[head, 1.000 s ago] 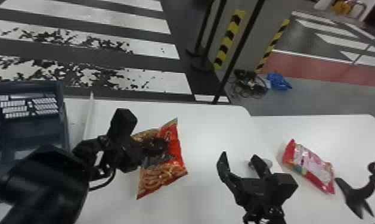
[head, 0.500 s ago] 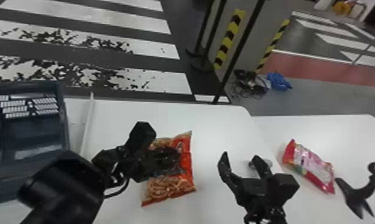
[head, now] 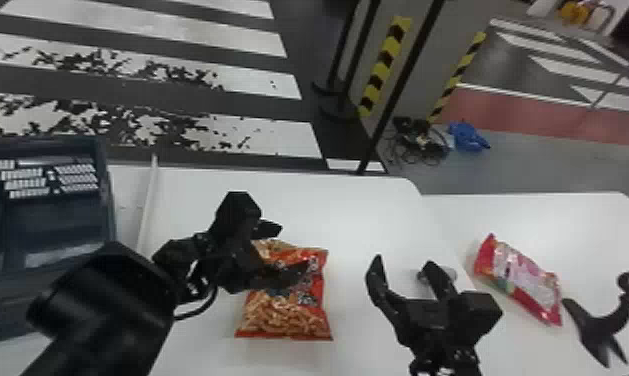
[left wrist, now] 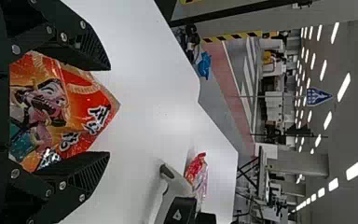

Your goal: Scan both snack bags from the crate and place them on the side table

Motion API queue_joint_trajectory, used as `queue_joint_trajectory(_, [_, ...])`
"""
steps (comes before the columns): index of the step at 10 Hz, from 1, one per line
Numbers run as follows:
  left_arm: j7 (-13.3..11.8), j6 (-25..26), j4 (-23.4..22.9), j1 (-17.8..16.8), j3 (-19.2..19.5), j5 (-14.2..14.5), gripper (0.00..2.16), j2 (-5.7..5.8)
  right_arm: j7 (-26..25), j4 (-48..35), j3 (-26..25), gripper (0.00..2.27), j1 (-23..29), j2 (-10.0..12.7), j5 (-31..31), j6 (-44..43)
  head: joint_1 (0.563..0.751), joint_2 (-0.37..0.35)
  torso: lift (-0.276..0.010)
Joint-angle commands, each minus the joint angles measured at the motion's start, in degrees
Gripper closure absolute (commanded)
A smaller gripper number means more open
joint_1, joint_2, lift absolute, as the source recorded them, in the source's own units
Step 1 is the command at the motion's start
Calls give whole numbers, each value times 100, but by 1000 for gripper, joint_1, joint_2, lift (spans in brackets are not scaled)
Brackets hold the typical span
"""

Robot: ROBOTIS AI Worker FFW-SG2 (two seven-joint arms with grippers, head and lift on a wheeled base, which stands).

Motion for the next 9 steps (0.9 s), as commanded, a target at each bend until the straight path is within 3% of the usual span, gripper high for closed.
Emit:
queue_joint_trajectory(1, [0, 5, -227, -6, 243, 15, 29, -15, 0, 0, 0, 60, 14, 14, 0, 0, 695, -350, -98])
queue_joint_trajectory(4, [35, 76, -798, 56, 832, 67, 36, -15, 0, 0, 0, 60, 14, 14, 0, 18, 695, -350, -98])
queue_joint_trajectory(7, [747, 568, -1422, 223, 1421, 15, 60, -15, 9, -53, 18, 60, 32, 14, 0, 35, 695, -350, -98])
queue_joint_trajectory(9, [1265, 832, -1651, 390, 1623, -214, 63, -15, 44, -88, 18, 60, 14, 14, -53, 158, 695, -350, -98])
